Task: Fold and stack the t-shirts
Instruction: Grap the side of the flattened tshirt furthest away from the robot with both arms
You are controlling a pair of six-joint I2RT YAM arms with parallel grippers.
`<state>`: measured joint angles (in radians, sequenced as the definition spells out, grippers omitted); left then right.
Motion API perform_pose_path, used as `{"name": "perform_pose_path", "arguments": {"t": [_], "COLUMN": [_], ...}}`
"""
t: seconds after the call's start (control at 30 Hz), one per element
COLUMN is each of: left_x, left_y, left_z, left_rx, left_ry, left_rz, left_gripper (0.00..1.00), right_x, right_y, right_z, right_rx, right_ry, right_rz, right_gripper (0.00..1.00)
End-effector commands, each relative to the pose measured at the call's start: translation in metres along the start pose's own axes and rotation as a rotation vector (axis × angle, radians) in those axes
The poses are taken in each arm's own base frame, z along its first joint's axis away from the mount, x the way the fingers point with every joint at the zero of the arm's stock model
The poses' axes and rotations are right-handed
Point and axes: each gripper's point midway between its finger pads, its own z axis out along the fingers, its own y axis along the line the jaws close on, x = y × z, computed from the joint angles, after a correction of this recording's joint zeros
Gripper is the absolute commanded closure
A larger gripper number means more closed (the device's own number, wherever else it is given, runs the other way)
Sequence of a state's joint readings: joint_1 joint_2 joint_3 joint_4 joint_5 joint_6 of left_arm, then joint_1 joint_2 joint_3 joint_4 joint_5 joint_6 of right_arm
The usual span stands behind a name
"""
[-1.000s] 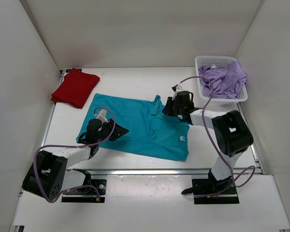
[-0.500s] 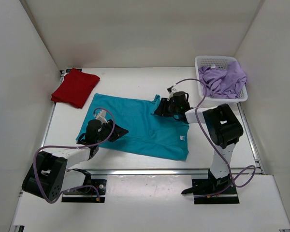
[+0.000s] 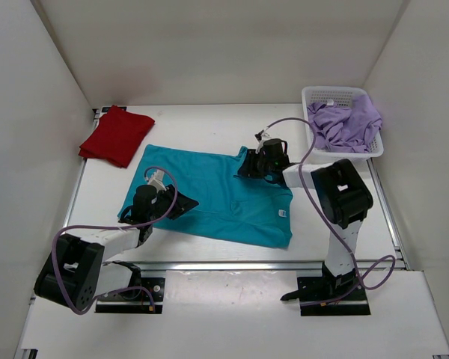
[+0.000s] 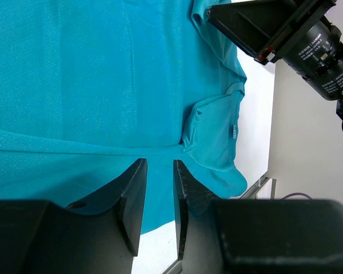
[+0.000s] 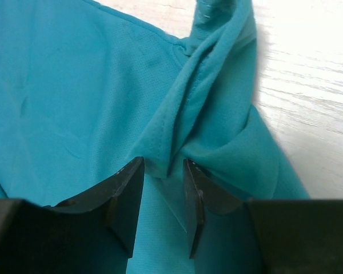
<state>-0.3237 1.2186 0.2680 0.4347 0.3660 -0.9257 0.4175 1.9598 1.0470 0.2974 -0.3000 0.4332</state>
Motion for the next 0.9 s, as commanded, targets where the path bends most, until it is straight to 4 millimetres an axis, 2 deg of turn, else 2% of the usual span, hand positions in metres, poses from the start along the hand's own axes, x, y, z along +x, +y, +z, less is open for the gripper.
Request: {"name": "perform_pose_path", "arguments": {"t": [0.0, 0.27, 0.37, 0.5, 0.57, 0.63, 0.67, 0.7, 0.87], "left_x": [-0.002, -0.005, -0.010, -0.017, -0.022, -0.032, -0.030, -0.037, -0.076], "left_y": [-0.004, -0.003, -0.004, -0.007, -0.009, -0.012, -0.012, -0.015, -0.017], "left_z": [0.000, -0.001, 0.000, 0.001, 0.001, 0.002, 0.002, 0.002, 0.006], "left_rx": [0.020, 0.016, 0.015, 0.019, 0.015, 0.019, 0.017, 0.020, 0.000], "left_ry": [-0.006, -0.014, -0.028, -0.037, -0.049, -0.068, -0.063, -0.078, -0.153], "left_rz": [0.009, 0.013, 0.018, 0.016, 0.017, 0.020, 0.022, 0.028, 0.000], "left_gripper": [0.63, 0.64, 0.64, 0.64, 0.64, 0.64, 0.63, 0.64, 0.64], "right_x": [-0.010, -0.003, -0.004, -0.016, -0.024, -0.040, -0.043, -0.054, -0.110], "right_y": [0.004, 0.016, 0.016, 0.015, 0.013, 0.003, -0.002, -0.004, -0.045], "right_z": [0.003, 0.011, 0.008, -0.001, -0.006, -0.016, -0.019, -0.023, -0.036], "right_rx": [-0.003, -0.081, -0.103, -0.095, -0.094, -0.060, -0.048, -0.045, 0.020], "right_ry": [-0.018, 0.010, -0.005, -0.033, -0.049, -0.069, -0.065, -0.070, -0.021], "right_rz": [-0.024, 0.016, 0.042, 0.037, 0.039, 0.030, 0.034, 0.012, -0.021], "right_gripper": [0.68, 0.68, 0.79, 0.94, 0.97, 1.00, 1.00, 1.00, 1.00]}}
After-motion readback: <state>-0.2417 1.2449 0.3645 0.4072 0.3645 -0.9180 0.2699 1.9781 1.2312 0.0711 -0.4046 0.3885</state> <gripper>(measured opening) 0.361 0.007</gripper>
